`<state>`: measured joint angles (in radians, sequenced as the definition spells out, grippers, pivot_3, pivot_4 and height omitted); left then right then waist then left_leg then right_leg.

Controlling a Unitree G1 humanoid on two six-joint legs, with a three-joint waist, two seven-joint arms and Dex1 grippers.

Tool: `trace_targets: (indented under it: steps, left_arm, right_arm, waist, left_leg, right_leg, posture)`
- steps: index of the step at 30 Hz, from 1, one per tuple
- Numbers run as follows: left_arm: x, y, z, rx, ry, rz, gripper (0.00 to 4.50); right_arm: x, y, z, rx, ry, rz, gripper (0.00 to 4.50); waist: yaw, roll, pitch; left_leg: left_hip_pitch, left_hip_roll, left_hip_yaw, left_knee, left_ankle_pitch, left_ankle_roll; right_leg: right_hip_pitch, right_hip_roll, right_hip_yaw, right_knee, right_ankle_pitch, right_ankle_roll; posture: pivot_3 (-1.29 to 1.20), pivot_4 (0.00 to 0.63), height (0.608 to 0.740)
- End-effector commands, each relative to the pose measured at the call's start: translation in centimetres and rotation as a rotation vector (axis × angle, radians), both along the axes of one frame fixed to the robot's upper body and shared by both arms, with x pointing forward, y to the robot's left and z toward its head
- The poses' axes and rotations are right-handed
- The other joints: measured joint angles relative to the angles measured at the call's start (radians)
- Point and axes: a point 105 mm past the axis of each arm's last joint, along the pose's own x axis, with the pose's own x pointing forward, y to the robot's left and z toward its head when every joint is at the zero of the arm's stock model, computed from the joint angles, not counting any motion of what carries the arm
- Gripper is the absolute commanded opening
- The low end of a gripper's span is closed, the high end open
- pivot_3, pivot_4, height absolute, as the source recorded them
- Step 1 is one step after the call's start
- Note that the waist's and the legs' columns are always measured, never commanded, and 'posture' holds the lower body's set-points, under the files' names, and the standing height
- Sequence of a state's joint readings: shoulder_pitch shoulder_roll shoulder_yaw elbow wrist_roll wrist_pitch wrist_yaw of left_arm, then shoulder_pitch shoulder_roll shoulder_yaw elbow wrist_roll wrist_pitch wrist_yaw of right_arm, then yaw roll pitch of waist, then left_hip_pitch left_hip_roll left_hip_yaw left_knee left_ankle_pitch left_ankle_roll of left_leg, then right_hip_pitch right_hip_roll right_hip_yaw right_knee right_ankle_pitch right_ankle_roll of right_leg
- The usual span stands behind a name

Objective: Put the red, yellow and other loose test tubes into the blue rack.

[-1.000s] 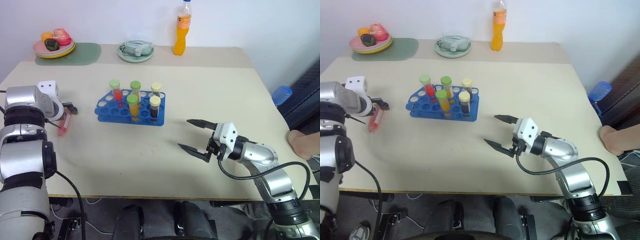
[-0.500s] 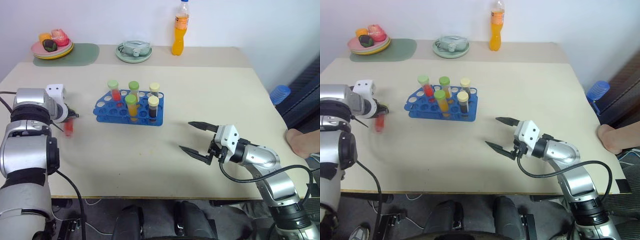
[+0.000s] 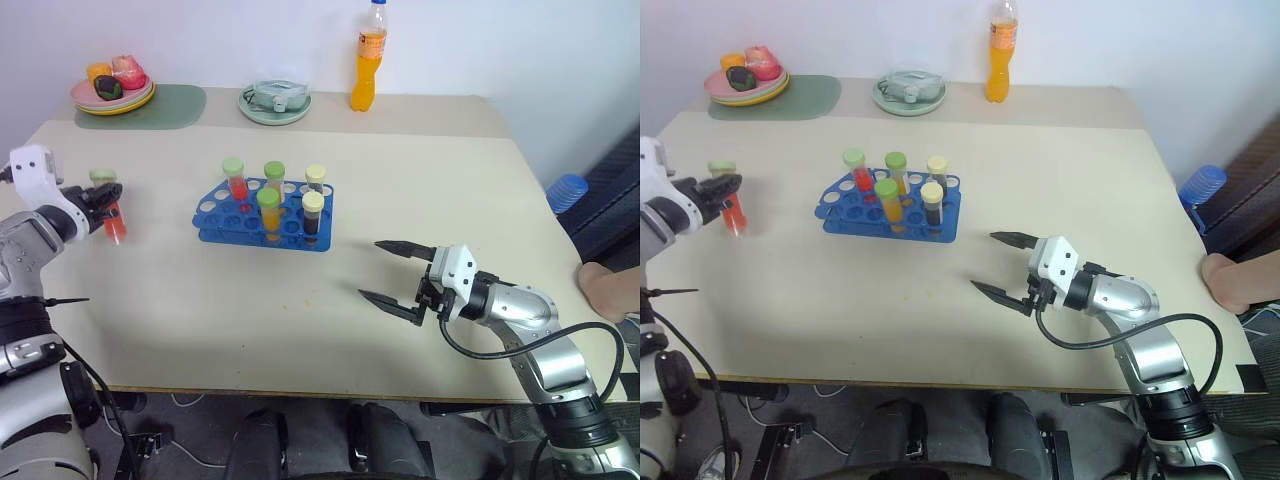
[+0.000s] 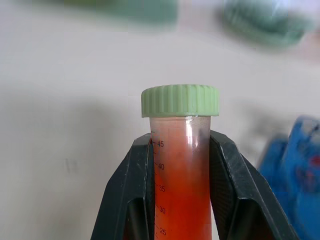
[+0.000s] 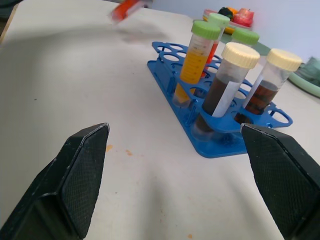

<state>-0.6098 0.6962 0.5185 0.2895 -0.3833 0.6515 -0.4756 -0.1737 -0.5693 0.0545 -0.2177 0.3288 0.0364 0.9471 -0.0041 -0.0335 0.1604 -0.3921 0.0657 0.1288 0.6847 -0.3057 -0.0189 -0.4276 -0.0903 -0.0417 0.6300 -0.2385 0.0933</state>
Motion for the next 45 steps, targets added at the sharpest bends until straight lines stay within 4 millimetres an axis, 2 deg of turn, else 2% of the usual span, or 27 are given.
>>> trace_targets:
  steps: [1,4,8,11,15,27,38,45]
  left_arm:
    - [-0.9,-2.2,4.2,0.097,-0.283,-0.048,1.03]
    - [-1.3,-5.6,4.4,0.115,-0.439,-0.129,1.03]
    - [-1.5,-8.9,3.3,0.156,-0.508,-0.205,1.03]
    - [-2.0,-10.7,3.2,0.19,-0.617,-0.234,1.03]
    - [-1.6,-12.8,1.9,0.241,-0.644,-0.286,1.03]
    - [-0.1,-14.8,-2.7,0.335,-0.597,-0.305,1.03]
    - [0.6,-15.5,-4.2,0.29,-0.567,-0.311,1.03]
    - [1.1,-17.0,-4.8,0.211,-0.56,-0.388,1.03]
  right_arm:
    - [0.1,0.0,1.1,0.014,-0.05,0.014,4.31]
    - [0.0,-0.2,1.1,0.011,-0.054,0.008,4.31]
    - [-0.2,-0.4,1.2,0.005,-0.058,-0.003,4.31]
    - [-0.3,-0.8,1.4,0.001,-0.061,-0.017,4.31]
    - [-0.3,-1.1,1.9,-0.004,-0.065,-0.033,4.31]
    - [-0.6,-1.4,2.8,-0.009,-0.066,-0.057,4.31]
    - [-0.8,-0.9,3.4,-0.002,-0.077,-0.059,4.31]
    - [-0.8,-0.7,3.8,-0.001,-0.087,-0.062,4.31]
  waist:
    - [-0.002,0.0,0.0]
    - [-0.003,0.0,0.0]
    - [-0.004,0.0,0.0]
    - [-0.006,0.0,0.0]
    - [-0.005,0.001,-0.001]
    - [-0.004,0.0,-0.001]
    - [-0.004,0.001,-0.001]
    - [-0.001,0.001,-0.001]
  left_leg:
    - [0.0,0.0,0.0,0.0,0.0,0.0]
    - [0.0,0.0,0.0,0.0,0.0,0.0]
    - [0.0,0.0,0.0,0.0,0.0,0.0]
    - [0.001,0.0,0.0,0.0,0.0,0.0]
    - [0.001,0.0,0.0,0.0,0.0,0.0]
    - [0.001,0.0,0.0,0.0,-0.001,0.002]
    - [0.001,0.0,0.0,0.0,-0.002,0.004]
    - [0.001,0.0,0.0,0.0,-0.002,0.005]
  right_leg:
    - [0.0,0.0,0.0,0.0,0.0,0.0]
    - [0.0,0.0,0.0,0.0,0.0,0.0]
    - [0.0,0.0,0.0,0.0,0.0,0.0]
    - [0.0,0.0,0.0,0.0,0.0,0.0]
    - [0.0,0.0,0.0,0.0,0.0,0.0]
    - [0.001,0.0,0.0,-0.001,0.0,0.0]
    - [0.001,0.0,0.0,-0.001,0.0,0.0]
    - [0.001,0.0,0.0,-0.001,0.0,0.0]
  posture:
    - [0.0,0.15,0.74]
    - [0.0,0.15,0.74]
    - [0.0,0.15,0.74]
    - [0.0,0.15,0.74]
    - [0.0,0.15,0.74]
    - [0.0,0.15,0.74]
    - [0.0,0.15,0.74]
    - [0.0,0.15,0.74]
